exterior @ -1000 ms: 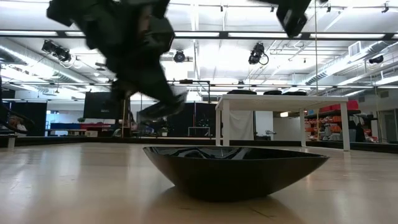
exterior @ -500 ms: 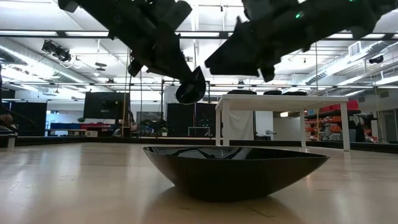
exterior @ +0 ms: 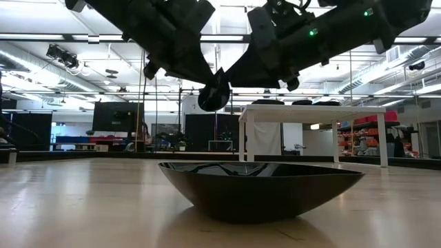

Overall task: Pick & Place Mini shaped plates
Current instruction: Stack the drop shaped plate on top of the drop shaped plates on the shelf

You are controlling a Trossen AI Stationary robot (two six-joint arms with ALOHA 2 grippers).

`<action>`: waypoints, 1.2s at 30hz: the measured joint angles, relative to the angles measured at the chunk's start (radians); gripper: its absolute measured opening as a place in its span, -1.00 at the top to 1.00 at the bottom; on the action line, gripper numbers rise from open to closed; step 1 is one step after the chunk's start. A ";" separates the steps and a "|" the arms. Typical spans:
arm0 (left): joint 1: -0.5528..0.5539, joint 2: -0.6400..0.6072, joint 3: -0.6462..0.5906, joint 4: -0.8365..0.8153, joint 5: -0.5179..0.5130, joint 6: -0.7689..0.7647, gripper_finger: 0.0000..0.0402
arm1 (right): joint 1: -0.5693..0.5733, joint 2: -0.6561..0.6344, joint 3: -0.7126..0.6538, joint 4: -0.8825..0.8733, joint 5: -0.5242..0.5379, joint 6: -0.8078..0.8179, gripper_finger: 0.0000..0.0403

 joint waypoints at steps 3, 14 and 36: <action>-0.001 0.000 0.000 0.018 0.000 0.011 0.92 | -0.007 0.000 0.000 0.003 -0.044 0.000 0.32; -0.002 0.001 0.000 0.045 -0.004 0.011 0.89 | -0.007 0.000 0.000 0.004 0.035 0.001 0.60; -0.003 -0.028 0.051 0.058 0.093 0.177 0.27 | -0.004 -0.063 0.000 -0.120 0.147 0.078 0.99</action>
